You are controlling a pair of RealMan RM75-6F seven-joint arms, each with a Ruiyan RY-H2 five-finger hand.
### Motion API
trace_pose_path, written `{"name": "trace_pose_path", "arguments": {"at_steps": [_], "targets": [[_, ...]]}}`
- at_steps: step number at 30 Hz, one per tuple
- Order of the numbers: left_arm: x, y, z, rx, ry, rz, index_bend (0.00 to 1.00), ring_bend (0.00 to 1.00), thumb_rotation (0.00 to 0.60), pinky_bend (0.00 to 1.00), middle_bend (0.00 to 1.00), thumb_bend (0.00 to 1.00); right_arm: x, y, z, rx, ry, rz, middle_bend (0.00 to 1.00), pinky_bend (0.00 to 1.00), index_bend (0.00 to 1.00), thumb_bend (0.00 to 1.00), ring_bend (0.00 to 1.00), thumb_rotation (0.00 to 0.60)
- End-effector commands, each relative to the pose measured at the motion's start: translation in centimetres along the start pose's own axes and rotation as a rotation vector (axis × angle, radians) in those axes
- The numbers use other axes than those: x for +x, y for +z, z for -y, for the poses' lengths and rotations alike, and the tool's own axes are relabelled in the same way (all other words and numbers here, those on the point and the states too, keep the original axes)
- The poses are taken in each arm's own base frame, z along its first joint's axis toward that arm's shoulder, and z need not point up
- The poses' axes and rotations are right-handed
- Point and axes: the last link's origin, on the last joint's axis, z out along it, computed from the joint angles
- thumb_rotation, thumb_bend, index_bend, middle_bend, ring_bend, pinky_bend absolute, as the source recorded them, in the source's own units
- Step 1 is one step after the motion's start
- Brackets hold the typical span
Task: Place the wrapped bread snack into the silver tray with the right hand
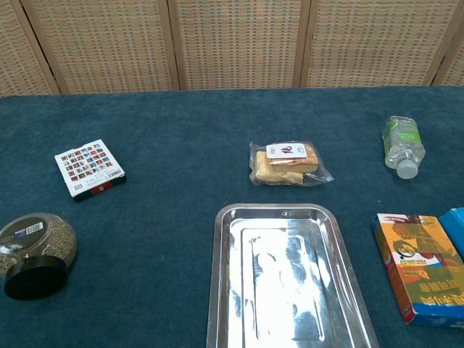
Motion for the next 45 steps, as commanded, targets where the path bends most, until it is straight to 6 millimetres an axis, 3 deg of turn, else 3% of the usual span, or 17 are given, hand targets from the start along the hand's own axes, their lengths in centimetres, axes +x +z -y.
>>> {"name": "trace_pose_path", "arguments": {"at_steps": [1, 17, 25, 31, 45], "targets": [[-0.1, 0.2, -0.1, -0.002, 0.005, 0.008, 0.0, 0.0, 0.6, 0.0, 0.0, 0.49, 0.0, 0.0, -0.2, -0.006, 0.0, -0.003, 0.06, 0.16, 0.1, 0.22, 0.02, 0.6], [-0.1, 0.3, -0.2, -0.001, 0.011, 0.011, 0.0, 0.0, 0.6, 0.0, 0.0, 0.49, -0.4, 0.1, -0.5, -0.011, 0.003, 0.023, 0.06, 0.16, 0.1, 0.22, 0.02, 0.6], [0.3, -0.5, 0.6, 0.031, -0.013, -0.019, 0.0, 0.0, 0.6, 0.0, 0.0, 0.5, -0.6, 1.2, 1.5, 0.061, -0.017, 0.047, 0.06, 0.16, 0.1, 0.22, 0.02, 0.6], [0.0, -0.4, 0.5, 0.032, -0.002, -0.008, 0.0, 0.0, 0.6, 0.0, 0.0, 0.5, -0.9, 2.7, 2.9, 0.142, -0.087, 0.128, 0.06, 0.16, 0.1, 0.22, 0.02, 0.6], [-1.0, 0.4, -0.1, 0.061, 0.046, 0.012, 0.0, 0.0, 0.6, 0.0, 0.0, 0.5, -0.3, 8.5, 5.9, 0.334, -0.194, 0.197, 0.06, 0.16, 0.1, 0.22, 0.02, 0.6]]}}
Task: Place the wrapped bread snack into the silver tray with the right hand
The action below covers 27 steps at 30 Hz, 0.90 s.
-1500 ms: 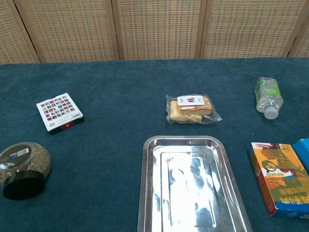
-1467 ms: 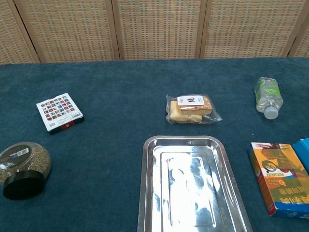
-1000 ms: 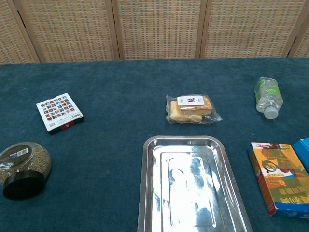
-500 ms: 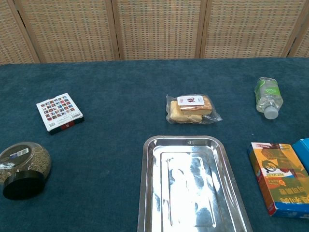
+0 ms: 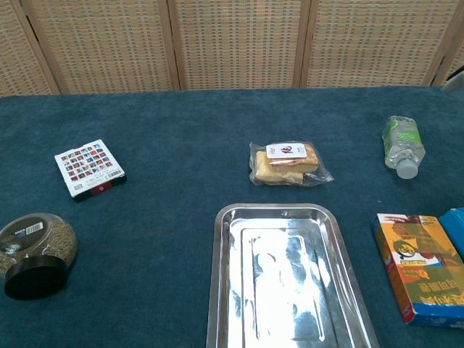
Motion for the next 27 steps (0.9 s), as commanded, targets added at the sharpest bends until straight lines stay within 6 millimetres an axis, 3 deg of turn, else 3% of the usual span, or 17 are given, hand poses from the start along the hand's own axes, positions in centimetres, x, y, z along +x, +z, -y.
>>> {"name": "trace_pose_path", "arguments": {"at_steps": [1, 17, 27], "targets": [[0.0, 0.1, 0.0, 0.004, 0.003, -0.003, 0.0, 0.0, 0.6, 0.0, 0.0, 0.5, 0.3, 1.1, 0.4, 0.04, -0.006, 0.01, 0.06, 0.16, 0.1, 0.22, 0.02, 0.6], [-0.4, 0.4, 0.1, 0.028, 0.022, 0.004, 0.0, 0.0, 0.6, 0.0, 0.0, 0.5, 0.9, 5.6, 3.1, 0.195, -0.057, 0.074, 0.06, 0.16, 0.1, 0.22, 0.02, 0.6], [-0.4, 0.6, 0.4, 0.035, 0.017, 0.009, 0.0, 0.0, 0.6, 0.0, 0.0, 0.5, 0.9, 8.9, 6.7, 0.287, -0.097, 0.108, 0.06, 0.16, 0.1, 0.22, 0.02, 0.6]]}}
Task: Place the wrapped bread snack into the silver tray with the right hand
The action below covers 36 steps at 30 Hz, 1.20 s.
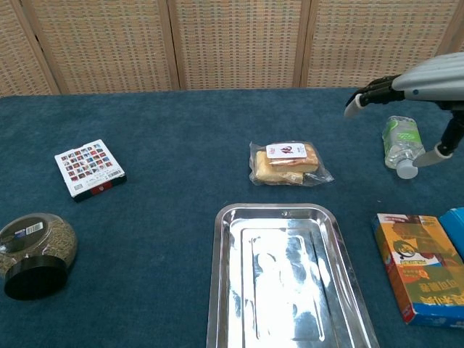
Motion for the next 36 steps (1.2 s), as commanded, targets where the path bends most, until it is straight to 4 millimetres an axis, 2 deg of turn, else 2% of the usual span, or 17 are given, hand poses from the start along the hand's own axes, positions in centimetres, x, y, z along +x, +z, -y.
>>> {"name": "trace_pose_path", "arguments": {"at_steps": [1, 14, 23, 28, 36], "targets": [[0.0, 0.0, 0.1, 0.002, 0.0, -0.001, 0.0, 0.0, 0.6, 0.0, 0.0, 0.5, 0.1, 1.2, 0.8, 0.025, -0.014, 0.012, 0.06, 0.16, 0.1, 0.22, 0.02, 0.6], [0.1, 0.1, 0.9, 0.03, -0.024, 0.001, 0.0, 0.0, 0.6, 0.0, 0.0, 0.49, 0.9, 5.5, 3.0, 0.091, -0.041, 0.051, 0.06, 0.16, 0.1, 0.22, 0.02, 0.6], [-0.1, 0.6, 1.1, 0.033, -0.034, 0.024, 0.0, 0.0, 0.6, 0.0, 0.0, 0.5, 1.3, 7.1, 3.2, 0.093, -0.039, 0.061, 0.06, 0.16, 0.1, 0.22, 0.02, 0.6], [-0.1, 1.0, 1.4, 0.045, -0.043, 0.033, 0.0, 0.0, 0.6, 0.0, 0.0, 0.49, 1.6, 8.7, 3.3, 0.094, -0.039, 0.07, 0.06, 0.16, 0.1, 0.22, 0.02, 0.6], [-0.3, 1.4, 1.9, 0.063, -0.051, 0.048, 0.0, 0.0, 0.6, 0.0, 0.0, 0.49, 1.1, 10.6, 4.4, 0.121, -0.041, 0.09, 0.06, 0.16, 0.1, 0.22, 0.02, 0.6]]}}
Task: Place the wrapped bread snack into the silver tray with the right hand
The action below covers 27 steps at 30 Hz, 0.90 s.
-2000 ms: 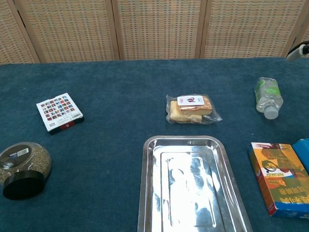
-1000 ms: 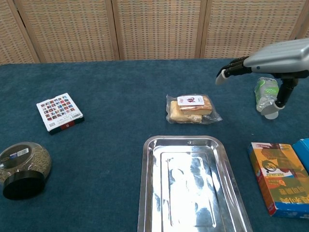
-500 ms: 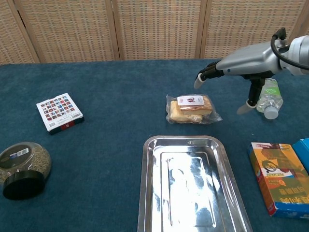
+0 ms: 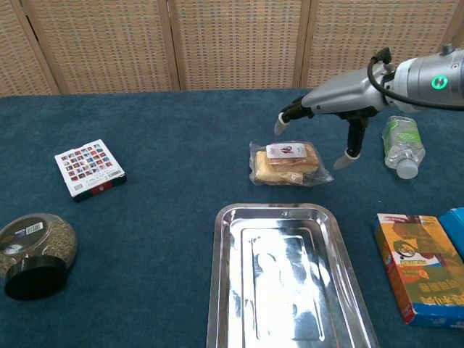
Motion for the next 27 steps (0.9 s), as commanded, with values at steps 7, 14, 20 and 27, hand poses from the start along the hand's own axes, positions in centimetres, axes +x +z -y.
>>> {"name": "trace_pose_path", "arguments": {"at_steps": [7, 14, 20, 27], "targets": [[-0.2, 0.2, 0.5, 0.023, -0.006, 0.01, 0.0, 0.0, 0.6, 0.0, 0.0, 0.49, -0.9, 1.8, 0.7, 0.027, 0.004, 0.028, 0.06, 0.16, 0.1, 0.22, 0.02, 0.6], [-0.3, 0.6, 0.9, 0.037, -0.01, 0.022, 0.0, 0.0, 0.6, 0.0, 0.0, 0.49, -1.1, 3.1, 0.4, 0.026, 0.009, 0.037, 0.06, 0.16, 0.1, 0.22, 0.02, 0.6], [-0.5, 0.9, 1.3, 0.051, -0.016, 0.034, 0.0, 0.0, 0.6, 0.0, 0.0, 0.49, -1.5, 4.4, 0.5, 0.029, 0.013, 0.055, 0.06, 0.16, 0.1, 0.22, 0.02, 0.6], [-0.7, 1.1, 1.7, 0.066, -0.021, 0.045, 0.0, 0.0, 0.6, 0.0, 0.0, 0.49, -2.1, 5.3, 0.2, 0.028, 0.021, 0.071, 0.06, 0.16, 0.1, 0.22, 0.02, 0.6]]}}
